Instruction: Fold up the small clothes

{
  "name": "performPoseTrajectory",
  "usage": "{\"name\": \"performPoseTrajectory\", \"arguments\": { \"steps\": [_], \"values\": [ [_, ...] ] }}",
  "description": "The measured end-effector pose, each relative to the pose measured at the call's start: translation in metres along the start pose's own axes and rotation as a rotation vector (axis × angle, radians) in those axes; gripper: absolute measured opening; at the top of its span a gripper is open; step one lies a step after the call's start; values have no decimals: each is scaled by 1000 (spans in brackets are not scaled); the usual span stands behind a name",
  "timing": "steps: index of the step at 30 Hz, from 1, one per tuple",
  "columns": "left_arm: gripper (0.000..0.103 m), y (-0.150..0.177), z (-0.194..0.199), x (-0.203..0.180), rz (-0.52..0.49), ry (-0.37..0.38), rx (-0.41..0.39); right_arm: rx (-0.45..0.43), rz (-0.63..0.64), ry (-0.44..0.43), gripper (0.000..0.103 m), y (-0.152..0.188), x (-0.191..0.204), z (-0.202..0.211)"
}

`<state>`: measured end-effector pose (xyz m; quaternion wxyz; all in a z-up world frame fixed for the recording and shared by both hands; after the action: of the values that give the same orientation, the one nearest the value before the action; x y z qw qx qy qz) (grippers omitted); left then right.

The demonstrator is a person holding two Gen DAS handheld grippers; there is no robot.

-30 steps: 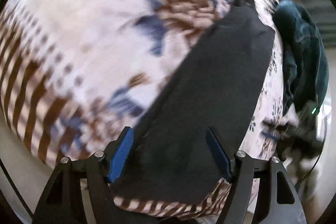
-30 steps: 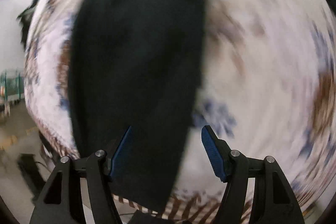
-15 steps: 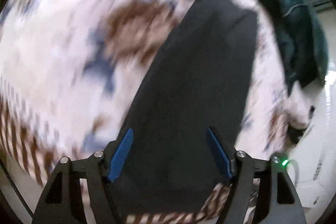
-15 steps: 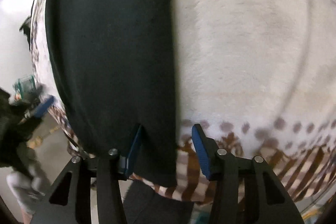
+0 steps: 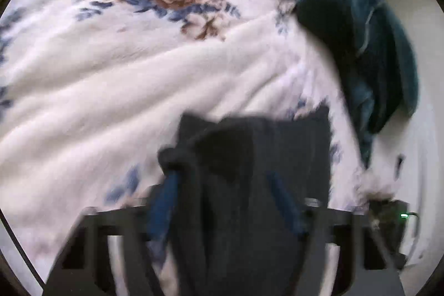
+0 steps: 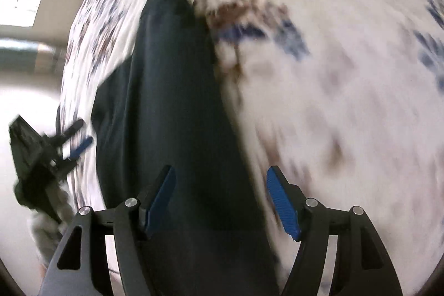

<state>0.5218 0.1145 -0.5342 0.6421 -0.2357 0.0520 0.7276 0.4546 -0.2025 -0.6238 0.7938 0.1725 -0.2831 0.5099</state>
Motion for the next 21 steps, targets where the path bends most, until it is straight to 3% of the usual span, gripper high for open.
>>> {"name": "performPoseTrajectory", "arguments": {
  "steps": [1, 3, 6, 10, 11, 12, 13, 14, 16, 17, 18, 19, 21],
  "values": [
    [2, -1, 0, 6, 28, 11, -11, -4, -10, -11, 70, -11, 0, -10],
    [1, -7, 9, 20, 80, 47, -65, -11, -29, -43, 70, -23, -2, -19],
    [0, -24, 9, 59, 173, -10, -108, -27, -61, -64, 70, -18, 1, -35],
    [6, -32, 5, 77, 294, 160, 1, -35, -92, -71, 70, -12, -3, -39],
    [26, -33, 6, 72, 285, 179, 15, -35, -92, -66, 70, -13, -6, -37],
    [63, -32, 7, 61, 246, 203, 27, -35, -88, -58, 70, -12, -5, -35],
    [75, -32, 7, 53, 220, 200, 32, -33, -82, -43, 70, -10, -2, -35],
    [76, -31, 4, 42, 184, 191, 42, -29, -72, -30, 70, -9, 2, -36],
    [75, -30, -9, 24, 100, 135, 86, -23, -60, -13, 70, -12, 8, -38],
    [65, -28, -11, 17, 62, 97, 76, -18, -53, -5, 70, -11, 9, -37],
    [11, -27, -13, 9, 19, 65, 52, -15, -49, 0, 70, -11, 10, -36],
    [4, -25, -16, -2, -50, 14, 42, -11, -47, 6, 70, -12, 10, -38],
    [1, -25, -7, -5, -65, -5, -16, -9, -47, 16, 70, -15, 14, -42]
  ]
}}
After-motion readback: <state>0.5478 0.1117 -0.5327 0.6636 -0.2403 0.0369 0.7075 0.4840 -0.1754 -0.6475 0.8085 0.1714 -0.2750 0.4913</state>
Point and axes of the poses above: each gripper's, at about its wrist camera, not at the fingertips, and z roughly against the way its jaws point, x to its left, y to its underside, the point moved 2 cm from there along -z, roughly the way its jaws point, and after that the axes turned 9 degrees about -y, right-handed, at the moved point
